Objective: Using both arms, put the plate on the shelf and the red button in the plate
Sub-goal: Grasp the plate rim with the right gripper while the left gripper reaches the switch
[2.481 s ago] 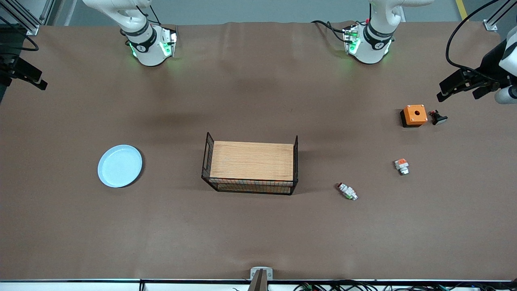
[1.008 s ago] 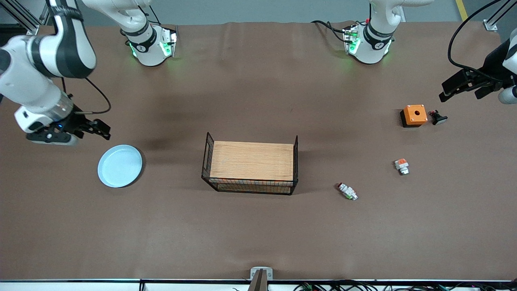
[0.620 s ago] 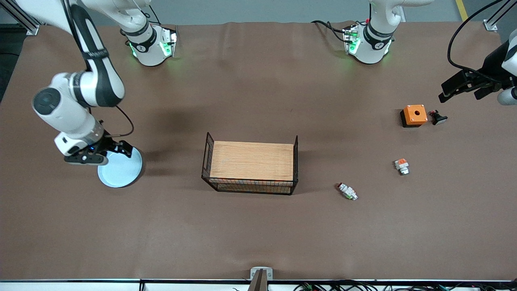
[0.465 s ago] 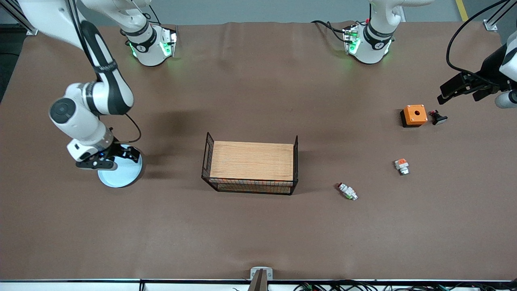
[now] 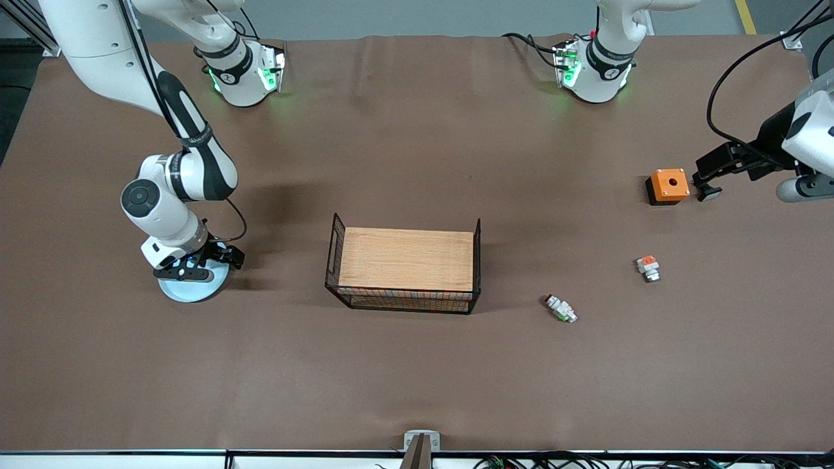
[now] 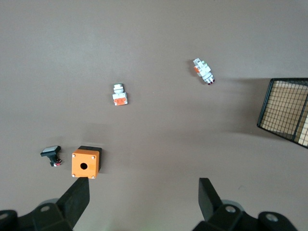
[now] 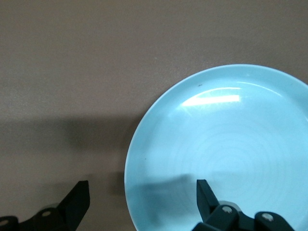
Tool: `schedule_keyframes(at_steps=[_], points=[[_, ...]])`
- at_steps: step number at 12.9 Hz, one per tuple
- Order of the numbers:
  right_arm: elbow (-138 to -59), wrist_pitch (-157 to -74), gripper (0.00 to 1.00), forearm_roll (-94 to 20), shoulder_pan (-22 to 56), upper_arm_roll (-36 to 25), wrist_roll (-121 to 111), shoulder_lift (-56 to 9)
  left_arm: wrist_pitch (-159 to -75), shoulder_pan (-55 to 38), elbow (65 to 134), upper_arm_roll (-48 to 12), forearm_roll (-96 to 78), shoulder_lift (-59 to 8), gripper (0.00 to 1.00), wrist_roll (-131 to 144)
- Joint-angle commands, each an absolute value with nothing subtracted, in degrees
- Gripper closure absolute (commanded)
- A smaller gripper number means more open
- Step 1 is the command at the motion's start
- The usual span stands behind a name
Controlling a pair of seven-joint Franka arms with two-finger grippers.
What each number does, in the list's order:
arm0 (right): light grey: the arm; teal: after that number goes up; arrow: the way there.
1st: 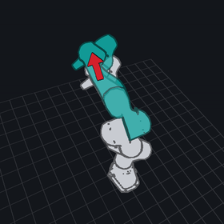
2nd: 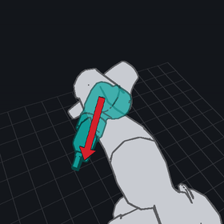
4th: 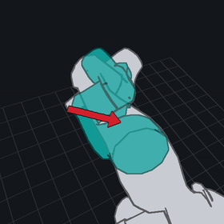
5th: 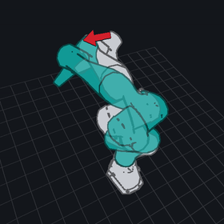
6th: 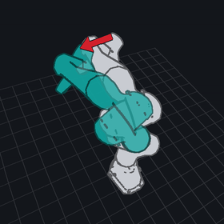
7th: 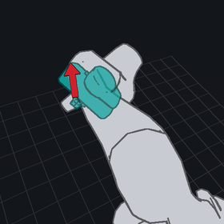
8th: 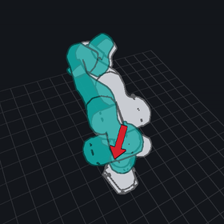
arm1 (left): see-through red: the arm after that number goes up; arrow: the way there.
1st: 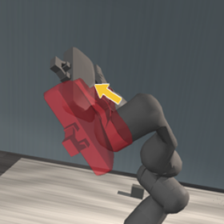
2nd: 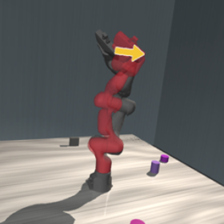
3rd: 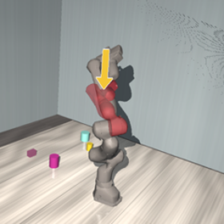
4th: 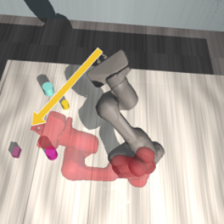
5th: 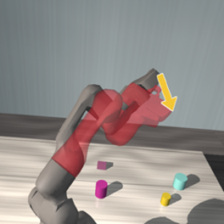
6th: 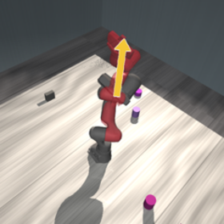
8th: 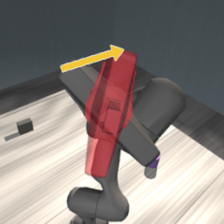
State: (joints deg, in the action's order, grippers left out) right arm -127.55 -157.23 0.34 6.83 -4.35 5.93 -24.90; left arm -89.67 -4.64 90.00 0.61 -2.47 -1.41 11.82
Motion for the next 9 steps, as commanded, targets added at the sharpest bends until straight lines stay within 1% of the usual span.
schedule_keyframes(at_steps=[1, 3, 4, 5, 6, 7, 9], points=[[-127.44, -157.24, 0.18, -0.35, 8.35, -4.66, 6.5, -26.1, -89.74, -5.01, 89.03, 0.53, -2.81, -2.28, 0.0, 15.98], [-127.44, -156.71, 0.48, -0.35, 9.14, -4.66, 5.72, -26.1, -91.13, -5.01, 89.03, 0.26, -2.81, -3.77, 0.0, 17.31], [-127.44, -156.62, 0.67, -0.35, 9.23, -4.66, 5.71, -26.1, -92.36, -5.01, 89.03, 0.26, -2.9, -4.3, 0.0, 17.4], [-127.44, -156.62, 0.82, -0.35, 9.23, -4.75, 5.71, -26.02, -93.16, -4.92, 89.03, 0.26, -3.16, -4.65, 0.0, 17.66], [-127.44, -156.53, 0.93, -0.18, 9.14, -4.75, 5.28, -26.02, -93.77, -4.83, 89.03, 0.26, -3.34, -4.83, 0.0, 18.45], [-127.44, -156.36, 0.97, 0.0, 9.14, -4.75, 3.45, -25.84, -94.39, -4.92, 89.03, 0.26, -3.6, -5.36, 0.0, 19.94], [-127.27, -155.48, 1.0, 0.09, 8.97, -4.83, -3.57, -25.05, -96.49, -5.1, 89.03, 0.26, -4.04, -6.58, 0.0, 24.76]])
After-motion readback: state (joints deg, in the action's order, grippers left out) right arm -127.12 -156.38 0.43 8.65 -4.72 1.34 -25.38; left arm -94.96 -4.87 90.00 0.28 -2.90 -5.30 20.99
